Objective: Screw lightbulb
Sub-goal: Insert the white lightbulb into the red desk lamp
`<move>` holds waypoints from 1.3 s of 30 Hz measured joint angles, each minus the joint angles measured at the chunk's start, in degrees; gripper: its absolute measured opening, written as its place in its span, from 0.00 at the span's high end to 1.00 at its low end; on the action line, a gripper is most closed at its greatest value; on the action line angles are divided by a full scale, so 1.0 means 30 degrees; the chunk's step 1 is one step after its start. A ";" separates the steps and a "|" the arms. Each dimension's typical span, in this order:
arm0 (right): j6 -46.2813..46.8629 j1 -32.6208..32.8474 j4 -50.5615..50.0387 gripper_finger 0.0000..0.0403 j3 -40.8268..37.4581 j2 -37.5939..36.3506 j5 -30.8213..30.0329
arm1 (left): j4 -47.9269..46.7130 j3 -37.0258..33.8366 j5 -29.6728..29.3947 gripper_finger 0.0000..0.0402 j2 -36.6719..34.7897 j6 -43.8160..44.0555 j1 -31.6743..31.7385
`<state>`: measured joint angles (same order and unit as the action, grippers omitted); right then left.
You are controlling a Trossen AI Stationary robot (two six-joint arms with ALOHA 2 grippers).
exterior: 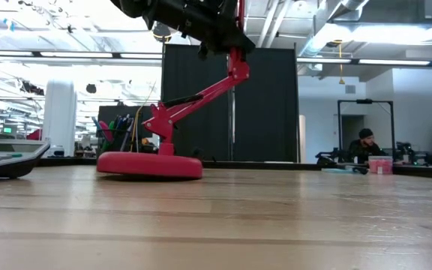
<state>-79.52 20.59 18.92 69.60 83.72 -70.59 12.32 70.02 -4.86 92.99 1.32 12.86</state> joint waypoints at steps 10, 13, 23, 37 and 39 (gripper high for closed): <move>-0.1372 -0.0103 0.0407 0.37 -0.0007 0.0001 0.0255 | -0.0007 0.0000 -0.0002 0.85 -0.0015 -0.0067 0.0000; -0.1654 -0.0112 0.0296 0.37 -0.0007 0.0001 0.0522 | -0.0007 0.0007 0.0006 0.85 -0.0015 -0.0091 0.0000; -0.1615 -0.0129 -0.0130 0.31 -0.0007 -0.0014 0.1025 | -0.0181 0.0036 0.0029 0.85 -0.0029 -0.0204 0.0000; -0.1155 -0.0808 0.0212 0.09 -0.0007 -0.0014 0.0478 | -0.0299 0.0058 0.0023 0.85 -0.0044 -0.0273 -0.0036; -0.1163 -0.0719 0.0276 0.12 -0.0007 -0.0014 0.0473 | -0.0299 0.0058 0.0035 0.85 -0.0044 -0.0341 -0.0036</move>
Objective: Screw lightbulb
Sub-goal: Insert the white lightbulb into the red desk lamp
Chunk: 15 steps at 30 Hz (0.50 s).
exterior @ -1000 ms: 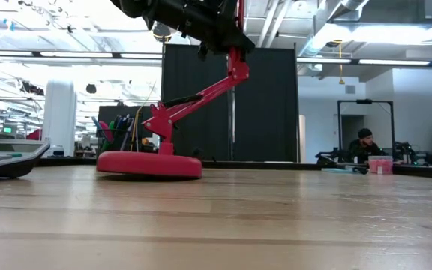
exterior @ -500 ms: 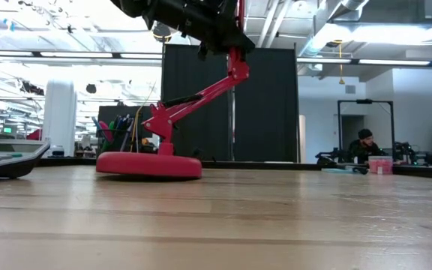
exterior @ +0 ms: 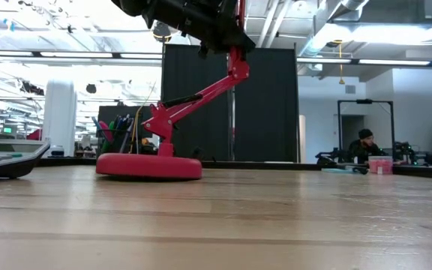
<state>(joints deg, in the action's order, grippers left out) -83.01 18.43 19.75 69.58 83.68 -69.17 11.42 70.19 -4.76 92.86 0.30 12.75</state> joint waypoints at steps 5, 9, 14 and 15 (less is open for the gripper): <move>-0.0483 0.0291 0.0007 0.20 0.0000 0.0000 0.0026 | 0.0003 0.0000 -0.0007 0.85 0.0000 -0.0006 0.0007; -0.0551 0.0346 0.0007 0.23 -0.0007 0.0000 0.0099 | 0.0007 0.0000 -0.0007 0.85 0.0000 -0.0009 0.0007; -0.1505 0.0313 0.0018 0.23 -0.0015 0.0000 0.0655 | 0.0001 0.0000 -0.0007 0.85 0.0000 -0.0009 0.0015; -0.1607 0.0292 0.0029 0.23 -0.0015 0.0000 0.0732 | 0.0007 0.0000 -0.0007 0.85 0.0000 -0.0016 0.0015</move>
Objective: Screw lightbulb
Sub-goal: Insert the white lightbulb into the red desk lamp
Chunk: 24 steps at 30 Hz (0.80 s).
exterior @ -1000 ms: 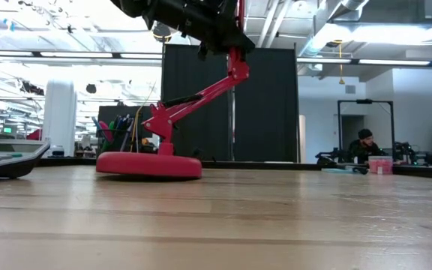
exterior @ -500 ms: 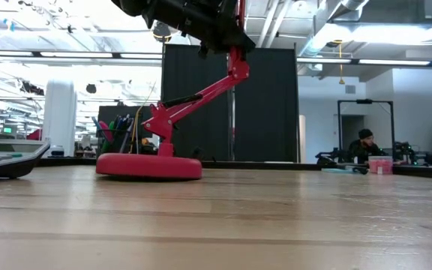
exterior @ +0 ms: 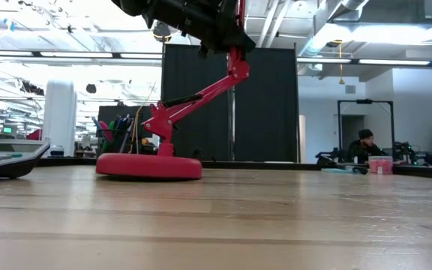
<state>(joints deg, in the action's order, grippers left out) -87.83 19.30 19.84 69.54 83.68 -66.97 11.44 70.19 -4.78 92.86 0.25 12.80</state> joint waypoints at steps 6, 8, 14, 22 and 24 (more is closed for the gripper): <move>0.0491 -0.0107 0.0315 0.24 -0.0011 0.0000 0.0100 | -0.0007 0.0000 -0.0007 0.85 0.0000 -0.0029 0.0007; 0.1140 -0.0107 0.0520 0.26 -0.0022 0.0000 0.0107 | 0.0001 0.0000 -0.0007 0.85 0.0000 -0.0045 0.0007; 0.3584 -0.0107 0.0762 0.32 -0.0022 0.0000 0.0277 | 0.0008 -0.0007 -0.0007 0.85 0.0000 -0.0058 0.0007; 0.9267 -0.0104 0.0960 0.33 0.0402 0.0029 0.0391 | 0.0025 -0.0007 -0.0015 0.85 0.0000 -0.0066 0.0007; 1.0660 -0.0100 0.0911 0.33 0.0598 0.0046 0.0394 | 0.0023 -0.0007 -0.0007 0.85 0.0000 -0.0058 0.0007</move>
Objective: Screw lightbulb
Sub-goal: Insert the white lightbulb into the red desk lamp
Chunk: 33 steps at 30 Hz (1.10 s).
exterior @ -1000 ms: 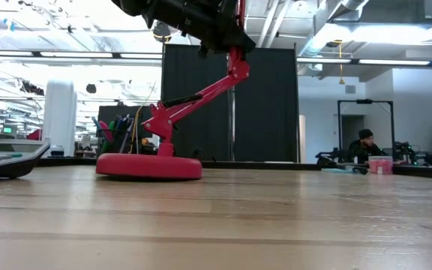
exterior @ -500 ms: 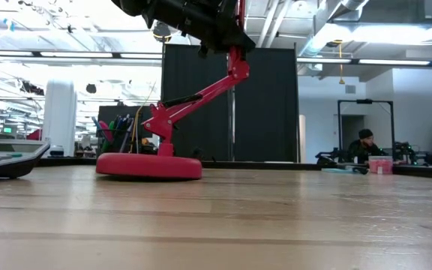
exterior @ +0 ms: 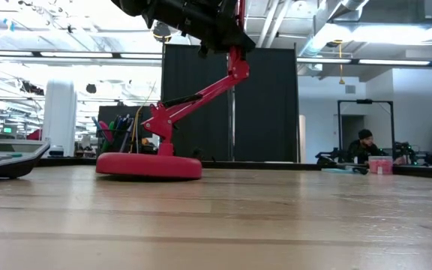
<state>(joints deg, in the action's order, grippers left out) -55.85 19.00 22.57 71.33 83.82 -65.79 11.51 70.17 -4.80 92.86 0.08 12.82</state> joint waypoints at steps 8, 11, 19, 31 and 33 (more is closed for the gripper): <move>0.5389 -0.0162 -0.0063 0.33 0.0167 0.0005 -0.0089 | -0.0015 -0.0015 -0.0029 0.85 0.0000 -0.0073 0.0000; 0.7924 -0.0401 -0.0270 0.33 0.0167 0.0005 -0.0126 | -0.0068 -0.0015 -0.0036 0.85 0.0015 -0.0027 0.0012; 1.3176 -0.0568 -0.0453 0.33 0.0167 -0.0003 -0.0273 | -0.0375 -0.0022 0.0240 0.85 0.0024 -0.0127 0.0015; 1.7989 -0.0572 -0.1877 0.33 0.0236 -0.0068 -0.0440 | -0.0576 -0.0022 0.0364 0.85 0.0027 -0.0764 0.0015; 1.7688 -0.0576 -0.2161 0.33 0.0240 -0.0075 -0.0450 | -0.0576 -0.0029 0.0372 0.85 0.0023 -0.0801 0.0013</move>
<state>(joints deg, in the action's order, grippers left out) -2.78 17.28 16.08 72.05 83.59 -67.14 9.78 70.08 -3.68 92.93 -2.33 12.86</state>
